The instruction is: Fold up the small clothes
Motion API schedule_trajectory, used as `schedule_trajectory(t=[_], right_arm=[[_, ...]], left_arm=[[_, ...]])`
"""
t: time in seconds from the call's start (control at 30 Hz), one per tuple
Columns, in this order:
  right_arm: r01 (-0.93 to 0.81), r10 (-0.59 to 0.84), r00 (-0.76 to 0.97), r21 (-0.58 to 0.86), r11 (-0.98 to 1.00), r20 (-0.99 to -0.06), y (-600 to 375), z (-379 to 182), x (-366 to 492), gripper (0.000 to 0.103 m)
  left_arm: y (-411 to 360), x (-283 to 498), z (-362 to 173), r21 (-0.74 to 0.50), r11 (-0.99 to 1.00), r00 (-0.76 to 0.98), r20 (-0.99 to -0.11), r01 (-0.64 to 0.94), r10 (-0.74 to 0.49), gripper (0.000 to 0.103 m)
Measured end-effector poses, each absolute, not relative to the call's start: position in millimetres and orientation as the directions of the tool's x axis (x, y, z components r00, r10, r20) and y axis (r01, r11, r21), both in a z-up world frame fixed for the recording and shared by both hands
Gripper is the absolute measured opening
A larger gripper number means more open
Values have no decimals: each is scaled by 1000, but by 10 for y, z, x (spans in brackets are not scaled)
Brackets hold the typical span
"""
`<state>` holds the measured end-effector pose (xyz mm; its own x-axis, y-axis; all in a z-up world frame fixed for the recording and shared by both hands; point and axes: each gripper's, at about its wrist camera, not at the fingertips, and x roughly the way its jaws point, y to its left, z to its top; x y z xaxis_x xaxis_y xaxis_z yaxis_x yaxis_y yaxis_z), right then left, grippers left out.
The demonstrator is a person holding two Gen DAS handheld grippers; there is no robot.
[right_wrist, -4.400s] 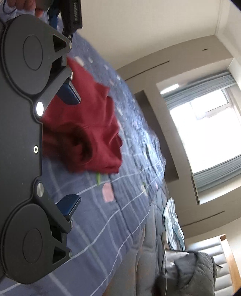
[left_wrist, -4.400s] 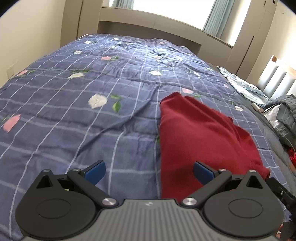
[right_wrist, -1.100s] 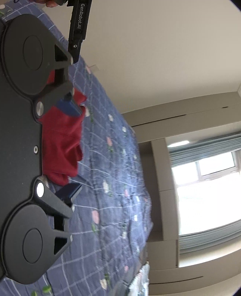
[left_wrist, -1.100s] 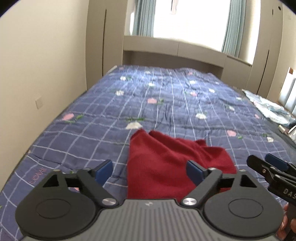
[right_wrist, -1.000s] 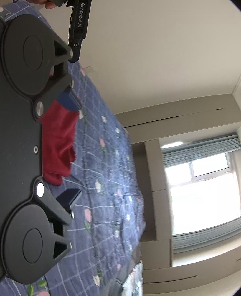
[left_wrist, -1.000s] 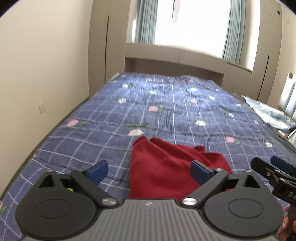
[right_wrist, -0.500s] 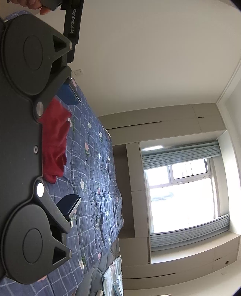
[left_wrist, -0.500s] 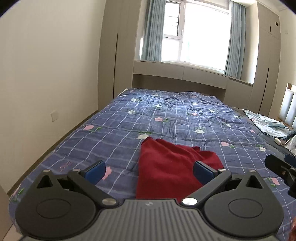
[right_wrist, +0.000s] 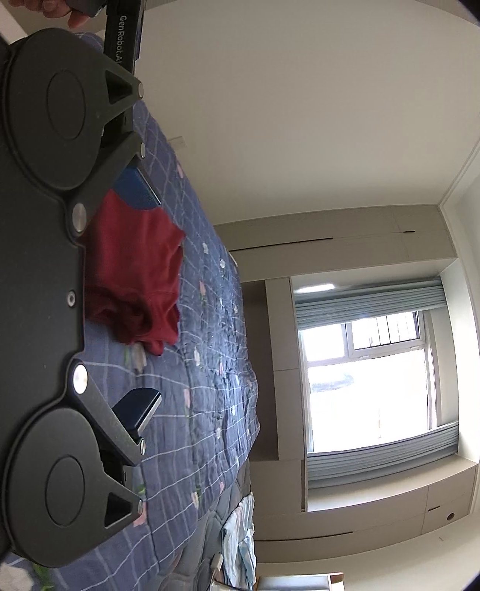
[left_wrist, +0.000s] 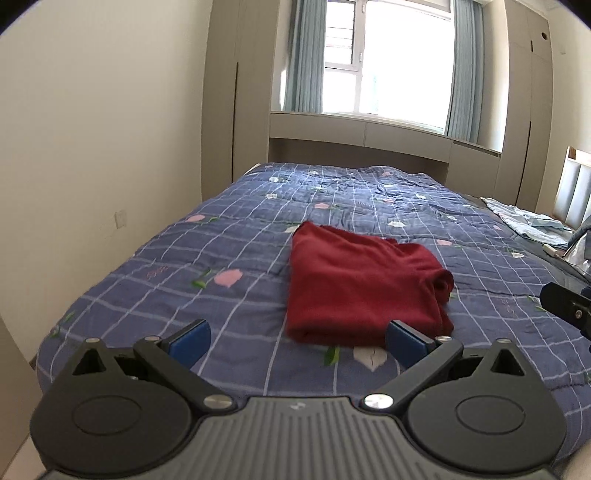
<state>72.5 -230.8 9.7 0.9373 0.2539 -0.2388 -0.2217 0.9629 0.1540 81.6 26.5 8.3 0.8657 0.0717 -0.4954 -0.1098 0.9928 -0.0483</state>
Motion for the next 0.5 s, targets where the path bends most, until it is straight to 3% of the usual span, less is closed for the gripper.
schedule_trajectory(t=[0.5], right_arm=[[-178, 208, 936, 129, 976, -284, -2312, -218, 543, 102]], left_arm=[[307, 622, -183, -55, 990, 847, -525, -134, 85, 103]])
